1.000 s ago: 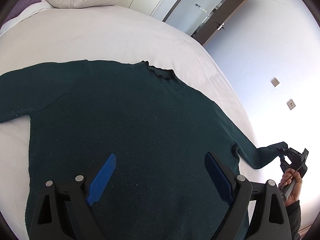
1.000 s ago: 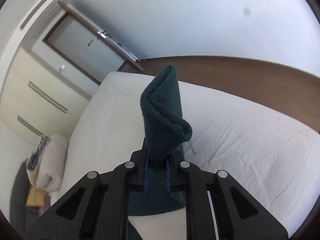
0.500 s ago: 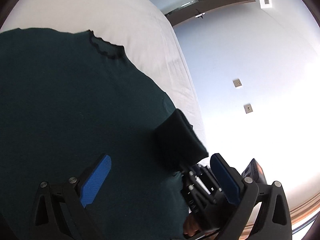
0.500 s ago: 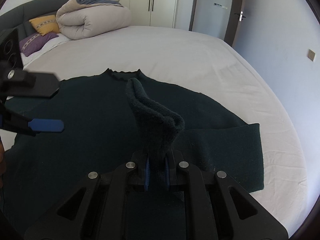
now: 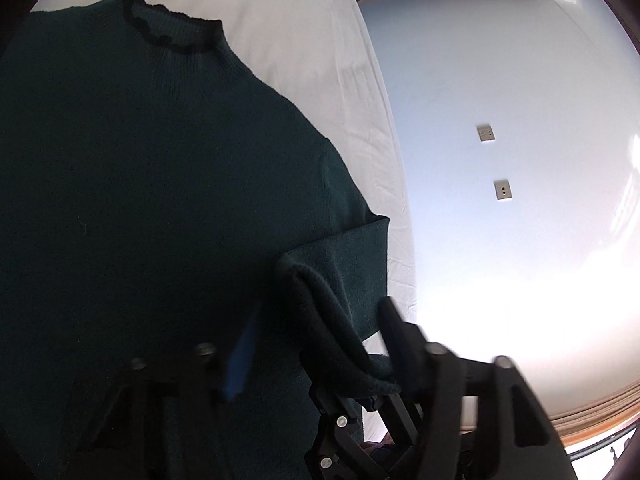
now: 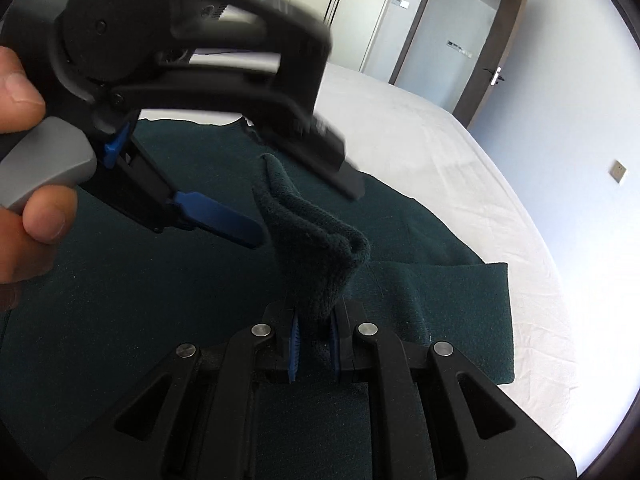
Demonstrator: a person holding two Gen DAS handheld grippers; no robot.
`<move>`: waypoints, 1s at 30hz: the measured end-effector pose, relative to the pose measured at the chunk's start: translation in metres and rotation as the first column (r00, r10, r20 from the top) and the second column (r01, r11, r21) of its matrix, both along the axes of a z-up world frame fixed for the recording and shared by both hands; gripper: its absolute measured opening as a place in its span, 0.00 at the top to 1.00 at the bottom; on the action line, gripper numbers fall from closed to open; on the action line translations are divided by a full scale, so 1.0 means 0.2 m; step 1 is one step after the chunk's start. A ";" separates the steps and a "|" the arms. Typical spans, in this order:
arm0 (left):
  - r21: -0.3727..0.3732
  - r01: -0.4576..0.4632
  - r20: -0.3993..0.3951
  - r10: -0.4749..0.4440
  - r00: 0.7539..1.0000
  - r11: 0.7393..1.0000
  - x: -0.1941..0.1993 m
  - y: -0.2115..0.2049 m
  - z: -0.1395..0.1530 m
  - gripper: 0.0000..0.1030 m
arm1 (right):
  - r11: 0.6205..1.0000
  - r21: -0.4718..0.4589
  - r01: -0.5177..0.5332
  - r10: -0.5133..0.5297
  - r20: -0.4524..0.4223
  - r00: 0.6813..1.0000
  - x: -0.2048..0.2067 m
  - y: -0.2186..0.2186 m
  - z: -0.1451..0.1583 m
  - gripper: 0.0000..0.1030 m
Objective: Fold small clothes
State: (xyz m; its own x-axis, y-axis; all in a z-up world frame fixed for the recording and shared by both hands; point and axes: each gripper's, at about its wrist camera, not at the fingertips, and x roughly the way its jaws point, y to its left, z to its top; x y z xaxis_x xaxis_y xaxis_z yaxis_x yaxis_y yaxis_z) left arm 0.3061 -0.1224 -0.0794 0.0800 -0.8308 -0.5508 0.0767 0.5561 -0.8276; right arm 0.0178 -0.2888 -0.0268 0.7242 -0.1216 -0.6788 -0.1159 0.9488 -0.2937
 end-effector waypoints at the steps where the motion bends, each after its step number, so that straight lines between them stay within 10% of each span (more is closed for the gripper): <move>1: 0.028 0.006 0.004 -0.006 1.000 1.000 0.00 -0.01 -0.01 0.94 | 1.000 0.009 -0.002 0.002 -0.004 1.000 0.00 0.00 0.00 0.89; 8: 0.126 -0.010 0.100 -0.003 0.995 0.992 0.04 0.10 0.09 0.93 | 0.932 0.363 0.012 0.017 -0.075 0.997 -0.05 -0.30 0.06 0.84; 15: 0.286 -0.128 0.215 0.067 0.974 0.950 0.18 0.44 0.17 0.93 | 0.671 0.703 0.234 -0.168 -0.163 0.972 0.01 -0.90 0.01 0.75; 17: 0.314 -0.165 0.230 0.094 0.969 0.935 0.22 0.53 0.15 0.93 | 0.582 0.770 0.261 -0.212 -0.166 0.963 0.03 -1.04 -0.06 0.36; 19: 0.347 -0.203 0.243 0.122 0.962 0.916 0.26 0.59 0.12 0.93 | 0.502 0.823 0.268 -0.260 -0.152 0.954 -0.03 -1.07 -0.08 0.26; 30: 0.428 -0.222 0.222 0.136 0.965 0.876 0.28 0.70 -0.06 0.91 | 0.162 0.927 0.339 -0.317 -0.276 0.907 0.03 -1.29 -0.25 0.26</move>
